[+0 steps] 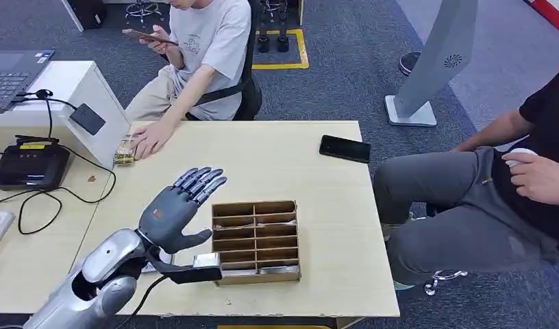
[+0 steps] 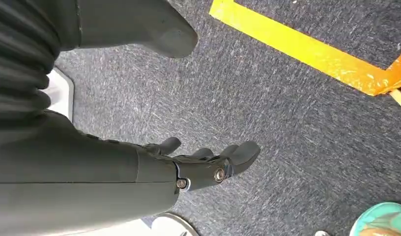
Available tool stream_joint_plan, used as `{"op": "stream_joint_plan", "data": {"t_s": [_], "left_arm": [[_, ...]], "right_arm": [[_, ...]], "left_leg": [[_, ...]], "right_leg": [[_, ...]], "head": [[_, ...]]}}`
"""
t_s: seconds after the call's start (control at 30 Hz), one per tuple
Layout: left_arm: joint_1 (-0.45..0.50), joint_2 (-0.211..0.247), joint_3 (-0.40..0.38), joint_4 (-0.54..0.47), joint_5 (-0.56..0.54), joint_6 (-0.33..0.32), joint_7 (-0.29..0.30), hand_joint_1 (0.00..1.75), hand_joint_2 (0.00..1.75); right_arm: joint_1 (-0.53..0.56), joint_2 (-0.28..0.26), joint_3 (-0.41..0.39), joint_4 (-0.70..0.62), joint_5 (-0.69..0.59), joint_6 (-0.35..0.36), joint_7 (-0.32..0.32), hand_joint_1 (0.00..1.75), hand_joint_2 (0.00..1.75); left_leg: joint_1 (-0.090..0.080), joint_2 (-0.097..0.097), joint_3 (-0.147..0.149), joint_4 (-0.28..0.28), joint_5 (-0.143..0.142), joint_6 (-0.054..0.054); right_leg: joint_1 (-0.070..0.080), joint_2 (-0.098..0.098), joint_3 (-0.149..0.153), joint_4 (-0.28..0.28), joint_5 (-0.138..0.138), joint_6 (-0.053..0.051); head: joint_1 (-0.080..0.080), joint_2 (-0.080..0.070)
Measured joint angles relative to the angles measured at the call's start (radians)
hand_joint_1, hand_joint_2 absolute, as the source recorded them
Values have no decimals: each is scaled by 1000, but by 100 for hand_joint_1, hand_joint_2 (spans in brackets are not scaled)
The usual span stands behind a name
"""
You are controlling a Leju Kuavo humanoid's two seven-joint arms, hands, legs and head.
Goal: Pass the card to the sensor for recognition and then transmit it.
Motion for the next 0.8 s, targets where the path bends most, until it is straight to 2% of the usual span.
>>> {"op": "stream_joint_plan", "data": {"t_s": [0.13,0.8], "left_arm": [[0,10,0,0,16,-26,-24,0,175],[0,34,0,-1,83,-45,-62,0,175]], "right_arm": [[0,1,-3,-5,1,3,-3,0,175],[0,5,-21,-9,3,2,-8,0,175]], "left_leg": [[0,0,0,0,0,0],[0,0,0,0,0,0]], "right_leg": [[0,0,0,0,0,0],[0,0,0,0,0,0]], "head": [[0,0],[0,0]]}}
